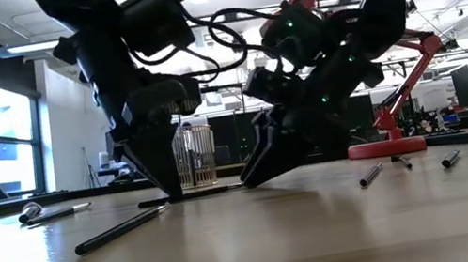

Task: Put items in baskets/containers
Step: Put the top eyeliner brush into the wire organizer

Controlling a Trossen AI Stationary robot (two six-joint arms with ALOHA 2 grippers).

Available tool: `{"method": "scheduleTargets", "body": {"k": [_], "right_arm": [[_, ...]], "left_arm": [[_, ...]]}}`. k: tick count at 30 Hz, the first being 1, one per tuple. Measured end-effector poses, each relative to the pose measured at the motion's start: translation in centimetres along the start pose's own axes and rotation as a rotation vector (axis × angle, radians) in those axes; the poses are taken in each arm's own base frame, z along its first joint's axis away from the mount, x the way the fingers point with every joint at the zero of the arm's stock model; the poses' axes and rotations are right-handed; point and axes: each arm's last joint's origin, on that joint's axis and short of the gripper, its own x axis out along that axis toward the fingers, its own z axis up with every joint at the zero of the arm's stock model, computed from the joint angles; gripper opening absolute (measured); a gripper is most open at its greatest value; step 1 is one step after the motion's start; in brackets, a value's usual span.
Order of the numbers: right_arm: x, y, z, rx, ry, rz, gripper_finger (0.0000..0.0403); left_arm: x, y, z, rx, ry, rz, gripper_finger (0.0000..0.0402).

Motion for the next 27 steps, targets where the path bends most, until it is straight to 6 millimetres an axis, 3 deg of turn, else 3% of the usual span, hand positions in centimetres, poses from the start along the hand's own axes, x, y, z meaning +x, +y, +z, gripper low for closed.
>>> {"method": "scheduleTargets", "body": {"k": [6,15,20,27], "right_arm": [[0.1,-0.5,-0.2,-0.027,0.053,0.051,0.0121],[0.0,-0.3,-0.9,-0.018,0.121,0.093,0.0008],[-0.1,-0.1,-0.9,-0.022,0.126,0.087,0.0008],[-0.7,0.0,-0.3,-0.002,0.107,0.078,0.0002]], "left_arm": [[0.0,-0.1,0.0,0.001,-0.002,-0.002,0.0],[-0.1,-0.1,0.1,0.012,-0.01,-0.008,0.0],[-0.1,-0.3,0.4,0.023,-0.047,-0.021,0.0011],[-0.1,-0.3,0.5,0.029,-0.061,-0.013,0.0062]]}}
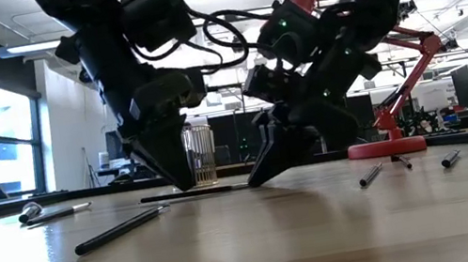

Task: Put items in baskets/containers
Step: Put the top eyeliner brush into the wire organizer

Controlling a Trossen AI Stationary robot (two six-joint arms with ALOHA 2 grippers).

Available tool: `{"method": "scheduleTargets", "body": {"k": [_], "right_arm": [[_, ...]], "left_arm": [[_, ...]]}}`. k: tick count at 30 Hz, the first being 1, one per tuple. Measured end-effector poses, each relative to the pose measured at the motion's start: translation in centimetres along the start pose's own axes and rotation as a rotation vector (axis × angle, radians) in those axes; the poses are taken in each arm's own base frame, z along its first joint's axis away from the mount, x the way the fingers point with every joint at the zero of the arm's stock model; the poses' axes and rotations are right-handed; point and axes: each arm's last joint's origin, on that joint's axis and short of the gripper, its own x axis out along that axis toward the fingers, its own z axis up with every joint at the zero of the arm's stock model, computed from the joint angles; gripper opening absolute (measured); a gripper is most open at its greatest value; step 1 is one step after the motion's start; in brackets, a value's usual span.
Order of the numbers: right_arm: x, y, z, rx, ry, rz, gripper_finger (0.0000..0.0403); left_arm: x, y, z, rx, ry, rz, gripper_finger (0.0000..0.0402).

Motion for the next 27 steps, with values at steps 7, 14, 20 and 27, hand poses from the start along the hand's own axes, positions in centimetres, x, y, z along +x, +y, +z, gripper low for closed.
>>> {"method": "scheduleTargets", "body": {"k": [7,14,20,27], "right_arm": [[-1.4,-0.1,0.7,-0.028,0.0,-0.022,0.0001],[-2.5,0.0,1.4,-0.05,-0.015,-0.013,0.0],[-3.1,0.4,2.1,-0.068,-0.054,0.002,0.0],[-3.4,0.5,2.7,-0.076,-0.089,0.003,0.0]], "left_arm": [[0.0,0.2,-0.2,0.027,0.019,0.029,0.0093],[0.0,0.4,-0.4,0.053,0.031,0.059,0.0094],[-0.3,0.2,0.1,0.093,-0.003,0.091,0.0094],[-1.0,-0.5,1.5,0.174,-0.049,0.076,0.0094]]}}
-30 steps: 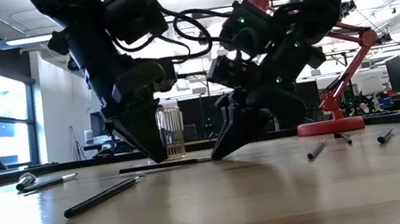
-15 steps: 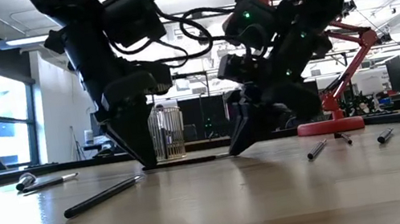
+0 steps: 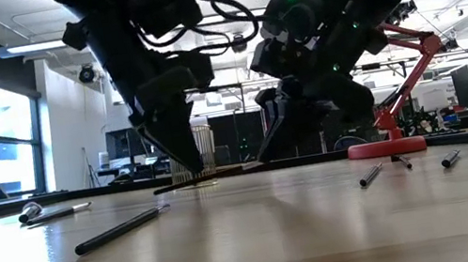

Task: Put items in baskets/containers
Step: Put the top eyeliner brush into the wire organizer

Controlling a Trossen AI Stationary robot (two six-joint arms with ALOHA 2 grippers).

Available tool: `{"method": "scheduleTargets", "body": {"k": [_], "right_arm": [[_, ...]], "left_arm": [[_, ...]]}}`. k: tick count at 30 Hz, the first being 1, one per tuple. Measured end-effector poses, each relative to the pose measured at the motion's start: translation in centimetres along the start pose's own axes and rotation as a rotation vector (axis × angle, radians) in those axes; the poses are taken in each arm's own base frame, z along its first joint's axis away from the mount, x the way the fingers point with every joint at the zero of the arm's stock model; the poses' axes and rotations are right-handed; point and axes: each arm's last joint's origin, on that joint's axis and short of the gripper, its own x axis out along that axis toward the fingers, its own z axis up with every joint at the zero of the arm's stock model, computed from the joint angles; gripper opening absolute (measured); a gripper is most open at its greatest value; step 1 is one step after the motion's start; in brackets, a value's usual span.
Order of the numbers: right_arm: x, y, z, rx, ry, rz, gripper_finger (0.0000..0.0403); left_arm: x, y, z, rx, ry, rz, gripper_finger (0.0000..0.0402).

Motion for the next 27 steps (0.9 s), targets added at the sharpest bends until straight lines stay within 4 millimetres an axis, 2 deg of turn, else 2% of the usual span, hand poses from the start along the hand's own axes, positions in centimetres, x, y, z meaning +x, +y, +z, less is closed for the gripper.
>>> {"method": "scheduleTargets", "body": {"k": [7,14,18,27], "right_arm": [[0.0,-0.1,0.1,-0.002,-0.012,-0.005,0.0],[-0.1,-0.5,1.5,-0.016,-0.02,0.0,0.0],[-0.2,-0.7,2.1,-0.042,-0.003,0.006,0.0],[-0.2,-0.7,2.1,-0.04,0.004,0.0,0.0]], "left_arm": [[0.8,-0.3,0.2,0.006,0.049,-0.04,0.0094],[2.9,-1.1,0.7,0.015,0.147,-0.044,0.0094],[2.6,-1.1,1.0,0.02,0.19,-0.014,0.0094],[2.6,-0.9,1.1,0.008,0.165,0.048,0.0094]]}}
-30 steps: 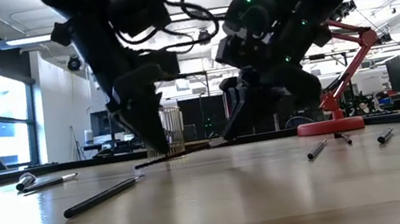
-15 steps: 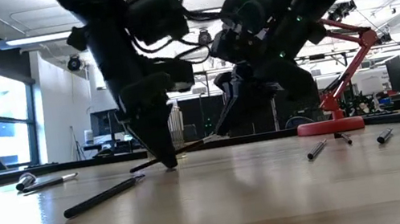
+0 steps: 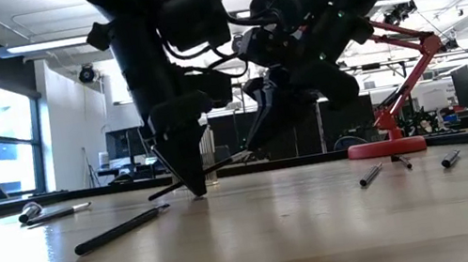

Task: Put items in baskets/containers
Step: Put the top eyeliner brush into the wire organizer

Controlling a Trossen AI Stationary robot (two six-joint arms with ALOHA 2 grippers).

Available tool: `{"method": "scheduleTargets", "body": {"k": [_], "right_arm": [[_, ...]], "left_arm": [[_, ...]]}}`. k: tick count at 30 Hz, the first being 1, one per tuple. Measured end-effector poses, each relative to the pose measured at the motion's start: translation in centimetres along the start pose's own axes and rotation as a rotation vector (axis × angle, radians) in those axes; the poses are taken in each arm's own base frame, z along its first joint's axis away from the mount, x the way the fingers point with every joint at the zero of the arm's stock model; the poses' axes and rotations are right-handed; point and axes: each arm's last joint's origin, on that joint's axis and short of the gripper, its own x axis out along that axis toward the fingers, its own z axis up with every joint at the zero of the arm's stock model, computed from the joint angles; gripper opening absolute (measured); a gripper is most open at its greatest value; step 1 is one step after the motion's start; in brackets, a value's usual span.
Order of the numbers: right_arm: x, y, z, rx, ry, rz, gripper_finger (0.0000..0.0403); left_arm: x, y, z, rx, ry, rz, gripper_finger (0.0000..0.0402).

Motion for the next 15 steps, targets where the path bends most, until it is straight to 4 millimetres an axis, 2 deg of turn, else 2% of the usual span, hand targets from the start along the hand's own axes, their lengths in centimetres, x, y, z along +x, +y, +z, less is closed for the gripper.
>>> {"method": "scheduleTargets", "body": {"k": [4,9,15], "right_arm": [[0.0,-0.02,0.03,-0.001,-0.002,-0.001,0.0],[0.0,-0.02,0.03,-0.004,-0.002,0.0,0.0],[0.0,-0.02,-0.01,0.01,0.008,-0.007,0.0001]], "left_arm": [[-0.01,-0.09,0.0,-0.014,0.009,-0.027,0.0083],[-0.01,-0.11,0.01,-0.037,0.01,-0.034,0.0015],[-0.03,-0.14,0.0,-0.042,0.014,-0.045,0.0013]]}}
